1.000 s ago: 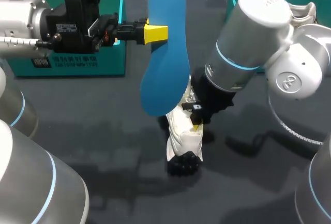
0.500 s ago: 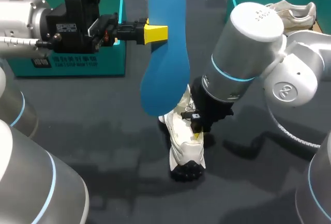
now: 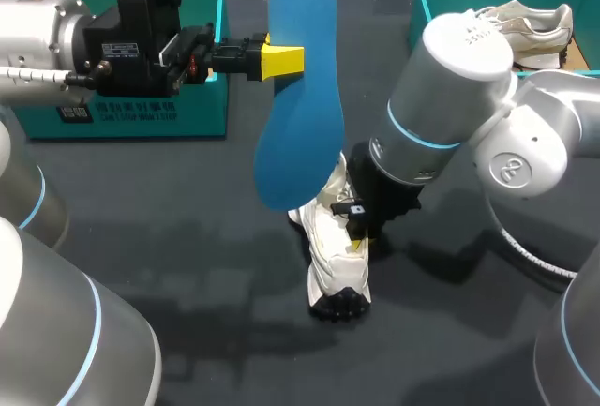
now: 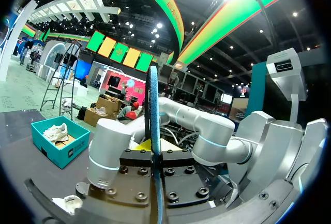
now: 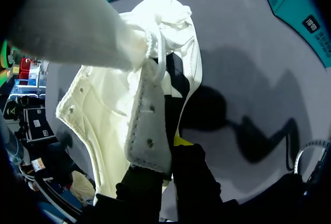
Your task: Take the shoe out of the shoebox, open the shoe tongue, remove and reinsert the insole, then place the shoe into the shoebox
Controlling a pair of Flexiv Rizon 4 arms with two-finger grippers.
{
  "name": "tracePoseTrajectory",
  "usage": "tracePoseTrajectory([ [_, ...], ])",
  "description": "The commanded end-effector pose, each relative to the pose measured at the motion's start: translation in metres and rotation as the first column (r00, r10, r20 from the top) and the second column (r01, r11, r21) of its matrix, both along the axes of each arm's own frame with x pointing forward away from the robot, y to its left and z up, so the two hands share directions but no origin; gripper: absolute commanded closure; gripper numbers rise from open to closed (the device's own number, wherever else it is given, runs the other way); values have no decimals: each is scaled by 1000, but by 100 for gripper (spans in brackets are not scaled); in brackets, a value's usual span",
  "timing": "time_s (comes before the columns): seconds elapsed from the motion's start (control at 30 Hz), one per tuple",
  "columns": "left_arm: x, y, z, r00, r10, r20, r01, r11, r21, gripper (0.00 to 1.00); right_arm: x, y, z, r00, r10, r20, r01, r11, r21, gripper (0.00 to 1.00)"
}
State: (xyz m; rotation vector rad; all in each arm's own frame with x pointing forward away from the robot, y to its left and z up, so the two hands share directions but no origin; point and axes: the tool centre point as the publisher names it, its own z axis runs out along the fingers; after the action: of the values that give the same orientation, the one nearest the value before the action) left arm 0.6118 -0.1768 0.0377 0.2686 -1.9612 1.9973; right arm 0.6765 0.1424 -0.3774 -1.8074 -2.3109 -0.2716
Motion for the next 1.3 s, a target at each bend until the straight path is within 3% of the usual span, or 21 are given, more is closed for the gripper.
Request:
tracePoseTrajectory([
  [0.03, -1, -1, -1, 1000, 1, 0, -1, 1000, 0, 100, 1, 1, -10, 1000, -5, -5, 6, 1000, 17, 100],
  [0.57, -1, -1, -1, 1000, 1, 0, -1, 1000, 0, 100, -5, 10, -23, 999, -44, -12, 45, 998, 48, 100],
  [0.6, -1, -1, -1, 1000, 1, 0, -1, 1000, 0, 100, -5, 10, -24, 999, -42, -13, 43, 998, 54, 75],
  [0.63, -1, -1, -1, 1000, 1, 0, -1, 1000, 0, 100, -5, 10, -24, 999, -41, -13, 42, 998, 56, 64],
  [0.67, -1, -1, -1, 1000, 1, 0, -1, 1000, 0, 100, -5, 11, -24, 999, -41, -14, 41, 997, 59, 21],
  [0.7, -1, -1, -1, 1000, 1, 0, -1, 1000, 0, 100, -6, 11, -23, 999, -38, -16, 39, 997, 61, 0],
  [0.87, -1, -1, -1, 1000, 1, 0, -1, 1000, 0, 100, -11, 5, -5, 1000, 3, -1, -3, 987, 159, 0],
  [1.07, -1, -1, -1, 1000, 1, 0, -1, 1000, 0, 100, -17, -16, 31, 998, 46, -35, -34, 955, 294, 0],
  [1.17, -1, -1, -1, 1000, 1, 0, -1, 1000, 0, 100, -17, -26, 54, 994, 108, -8, -99, 935, 339, 0],
  [1.3, -1, -1, -1, 1000, 1, 0, -1, 1000, 0, 100, -17, -26, 54, 994, 108, -8, -99, 935, 339, 0],
])
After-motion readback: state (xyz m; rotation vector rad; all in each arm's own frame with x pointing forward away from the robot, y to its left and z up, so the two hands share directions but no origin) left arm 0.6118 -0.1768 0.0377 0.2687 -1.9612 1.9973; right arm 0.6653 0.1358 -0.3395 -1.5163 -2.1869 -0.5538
